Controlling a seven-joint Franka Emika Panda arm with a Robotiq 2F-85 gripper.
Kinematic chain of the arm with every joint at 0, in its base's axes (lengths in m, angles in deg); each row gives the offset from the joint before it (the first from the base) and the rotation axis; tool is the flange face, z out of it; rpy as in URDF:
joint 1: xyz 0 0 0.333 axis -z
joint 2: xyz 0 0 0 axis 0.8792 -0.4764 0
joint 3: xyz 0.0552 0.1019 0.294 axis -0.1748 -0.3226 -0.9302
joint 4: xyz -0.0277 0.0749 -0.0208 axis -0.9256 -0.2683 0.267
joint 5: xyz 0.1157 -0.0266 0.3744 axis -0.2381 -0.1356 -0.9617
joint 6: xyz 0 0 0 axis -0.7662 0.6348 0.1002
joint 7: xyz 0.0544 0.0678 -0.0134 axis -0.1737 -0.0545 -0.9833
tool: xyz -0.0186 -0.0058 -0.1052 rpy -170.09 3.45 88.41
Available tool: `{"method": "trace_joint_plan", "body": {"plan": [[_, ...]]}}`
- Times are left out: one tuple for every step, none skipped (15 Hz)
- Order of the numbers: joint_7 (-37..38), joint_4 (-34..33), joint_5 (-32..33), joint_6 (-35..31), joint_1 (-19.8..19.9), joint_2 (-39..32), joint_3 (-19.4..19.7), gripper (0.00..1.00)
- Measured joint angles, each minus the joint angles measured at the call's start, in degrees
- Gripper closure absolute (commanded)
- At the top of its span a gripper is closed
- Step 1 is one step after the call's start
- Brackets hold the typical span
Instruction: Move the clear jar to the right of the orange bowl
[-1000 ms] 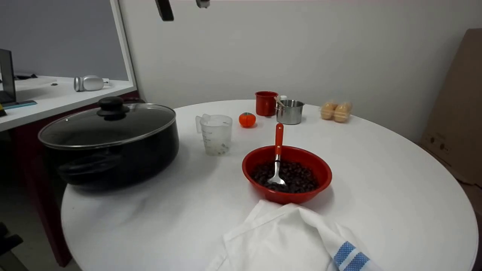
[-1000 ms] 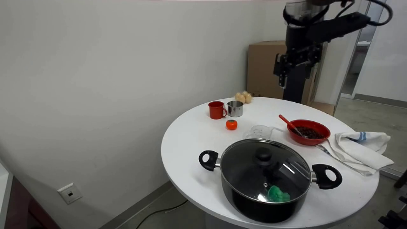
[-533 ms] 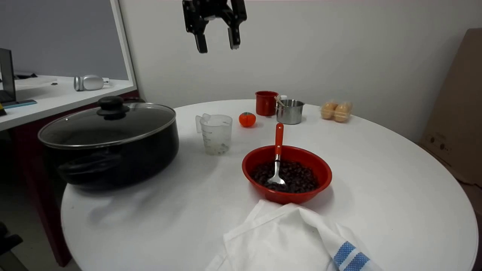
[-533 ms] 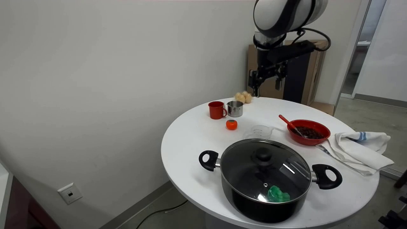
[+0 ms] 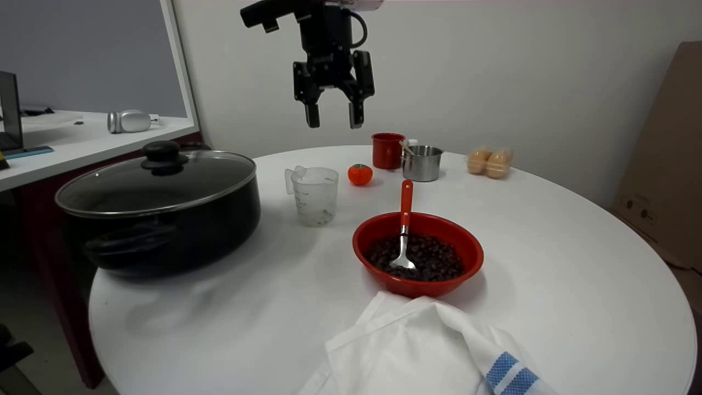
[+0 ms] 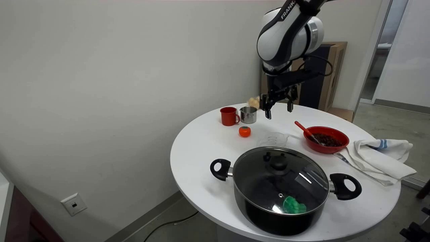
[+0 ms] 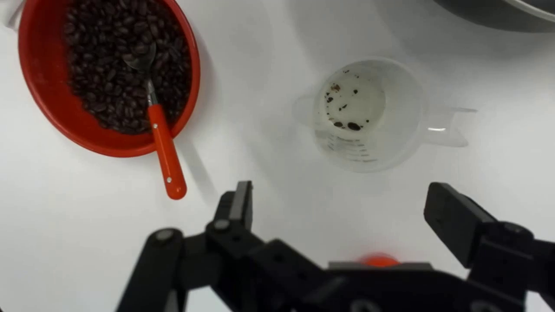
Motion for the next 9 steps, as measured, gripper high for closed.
{"method": "trace_joint_plan", "body": {"plan": [[-0.05,-0.55,0.01,0.44,-0.02,-0.88,0.66,0.00],[-0.08,-0.94,0.04,0.87,-0.02,-1.64,1.28,0.00],[-0.14,-1.13,0.05,1.26,-0.02,-2.26,1.82,0.00],[-0.21,-1.18,0.10,1.60,-0.02,-2.81,2.29,0.00],[-0.26,-1.17,0.16,1.86,-0.03,-3.31,2.65,0.00],[-0.38,-1.14,0.23,2.02,-0.03,-3.86,2.90,0.00],[-0.53,-1.12,0.25,2.06,-0.03,-4.29,3.03,0.00],[-0.77,-1.09,0.26,2.06,-0.05,-4.73,3.08,0.00],[-1.11,-1.03,0.26,2.06,-0.08,-5.11,3.09,0.00]]}}
